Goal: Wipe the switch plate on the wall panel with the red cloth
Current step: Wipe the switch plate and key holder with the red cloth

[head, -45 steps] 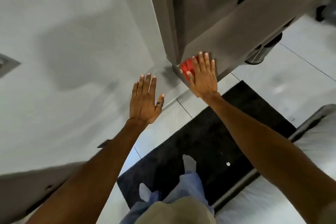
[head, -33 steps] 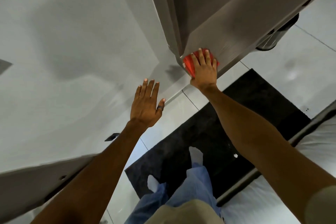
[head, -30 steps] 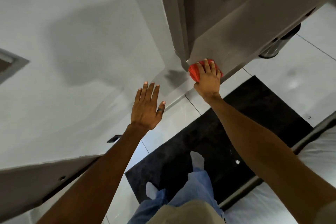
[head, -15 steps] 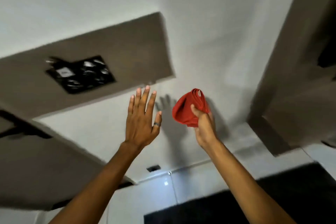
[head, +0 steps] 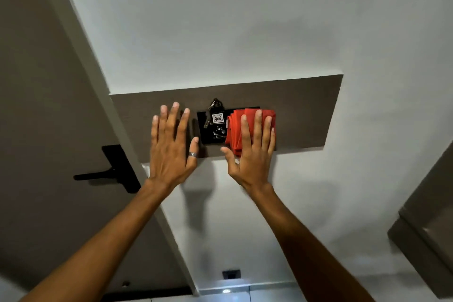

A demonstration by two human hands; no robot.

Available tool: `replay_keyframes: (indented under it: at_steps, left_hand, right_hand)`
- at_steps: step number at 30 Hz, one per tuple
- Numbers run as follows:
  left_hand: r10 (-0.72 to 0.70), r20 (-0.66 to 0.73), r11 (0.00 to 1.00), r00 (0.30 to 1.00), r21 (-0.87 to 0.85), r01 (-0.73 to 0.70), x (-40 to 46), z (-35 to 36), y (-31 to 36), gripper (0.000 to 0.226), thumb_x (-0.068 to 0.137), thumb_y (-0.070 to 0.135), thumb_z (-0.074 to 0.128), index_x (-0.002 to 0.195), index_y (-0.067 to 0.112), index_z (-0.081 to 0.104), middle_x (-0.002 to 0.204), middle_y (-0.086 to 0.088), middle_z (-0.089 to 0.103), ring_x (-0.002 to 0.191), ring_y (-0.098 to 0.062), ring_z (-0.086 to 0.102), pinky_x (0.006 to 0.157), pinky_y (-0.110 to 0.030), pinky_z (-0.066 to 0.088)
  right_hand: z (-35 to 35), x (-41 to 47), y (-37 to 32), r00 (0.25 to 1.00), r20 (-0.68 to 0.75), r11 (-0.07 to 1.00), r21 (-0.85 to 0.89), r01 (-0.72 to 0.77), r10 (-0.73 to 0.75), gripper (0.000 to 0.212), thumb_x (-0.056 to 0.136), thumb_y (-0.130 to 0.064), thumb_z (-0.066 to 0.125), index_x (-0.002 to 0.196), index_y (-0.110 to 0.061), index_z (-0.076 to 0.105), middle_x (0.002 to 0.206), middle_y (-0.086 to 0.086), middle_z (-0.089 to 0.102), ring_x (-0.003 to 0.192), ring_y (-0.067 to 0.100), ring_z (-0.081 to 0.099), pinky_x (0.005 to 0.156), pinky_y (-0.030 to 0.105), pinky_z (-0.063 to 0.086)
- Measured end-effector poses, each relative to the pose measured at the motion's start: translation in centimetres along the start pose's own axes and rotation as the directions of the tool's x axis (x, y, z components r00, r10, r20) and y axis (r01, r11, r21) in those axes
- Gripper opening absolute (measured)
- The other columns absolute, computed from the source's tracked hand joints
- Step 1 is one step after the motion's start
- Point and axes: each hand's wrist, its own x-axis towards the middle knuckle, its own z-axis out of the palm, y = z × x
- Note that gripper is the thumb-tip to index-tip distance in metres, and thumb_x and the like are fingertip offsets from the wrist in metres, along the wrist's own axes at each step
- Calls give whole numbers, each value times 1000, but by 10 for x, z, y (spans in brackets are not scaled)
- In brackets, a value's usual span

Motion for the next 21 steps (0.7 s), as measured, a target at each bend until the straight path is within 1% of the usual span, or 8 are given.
replay_keyframes:
  at_steps: [3, 6, 11, 12, 15, 16, 19, 21]
  left_hand:
    - [65, -26, 998, 998, -3, -65, 10, 6, -13, 68, 100, 34, 47, 160, 8, 29, 168, -18, 20, 159, -25, -5, 129, -52, 8]
    - [118, -74, 993, 990, -3, -119, 29, 18, -22, 67, 102, 33, 47, 161, 9, 27, 168, -18, 20, 159, -24, -4, 130, -48, 5]
    - [168, -155, 985, 973, 67, -159, 40, 40, -35, 63, 104, 30, 44, 160, 4, 26, 166, -21, 22, 159, -22, -3, 130, -45, 1]
    - [192, -173, 979, 966, 103, -176, 37, 44, -38, 63, 105, 30, 42, 159, 3, 26, 167, -18, 20, 159, -22, -4, 130, -43, 0]
    - [242, -218, 960, 946, 198, -200, 33, 53, -43, 64, 105, 32, 39, 160, 2, 22, 173, -6, -2, 159, -21, -5, 130, -43, -1]
    - [243, -232, 957, 942, 214, -194, 33, 55, -43, 65, 104, 32, 39, 160, 3, 21, 173, -4, -5, 159, -22, -6, 130, -44, -1]
    - [251, -253, 957, 935, 212, -199, 32, 60, -43, 67, 104, 32, 39, 161, 4, 17, 173, -3, -6, 159, -23, -6, 130, -45, -1]
    - [258, -264, 952, 929, 234, -197, 31, 64, -46, 68, 104, 32, 38, 162, 6, 15, 173, -4, -5, 159, -23, -5, 130, -45, 0]
  right_hand:
    - [3, 9, 26, 982, -91, 983, -94, 158, -167, 64, 108, -58, 30, 161, -22, 38, 169, 15, 33, 160, 37, 23, 130, 52, 21]
    - [15, 41, 37, 920, -229, 943, -176, 283, -319, 55, 109, -51, 35, 151, -22, 54, 159, 15, 49, 157, 36, 31, 131, 54, 23]
    - [34, 45, 54, 808, -374, 886, -280, 369, -455, 47, 107, -49, 39, 140, -22, 61, 147, 14, 55, 140, 42, 49, 119, 58, 41]
    - [35, 42, 54, 813, -396, 900, -272, 340, -427, 46, 108, -49, 39, 139, -21, 60, 146, 14, 55, 139, 42, 49, 119, 57, 41]
    - [51, 27, 20, 867, -497, 998, -52, 24, -46, 45, 108, -45, 40, 139, -19, 58, 149, 15, 53, 145, 41, 44, 125, 56, 34]
    - [56, 23, 9, 867, -498, 1000, -8, -13, 7, 45, 107, -46, 42, 139, -19, 58, 150, 15, 53, 145, 41, 44, 125, 57, 34]
    - [46, 29, 24, 857, -435, 961, -134, 242, -277, 44, 103, -49, 51, 136, -21, 61, 145, 14, 54, 139, 43, 49, 121, 57, 38]
    - [38, 46, 33, 835, -447, 947, -159, 277, -320, 44, 101, -47, 54, 137, -22, 62, 145, 13, 56, 141, 42, 48, 125, 53, 36]
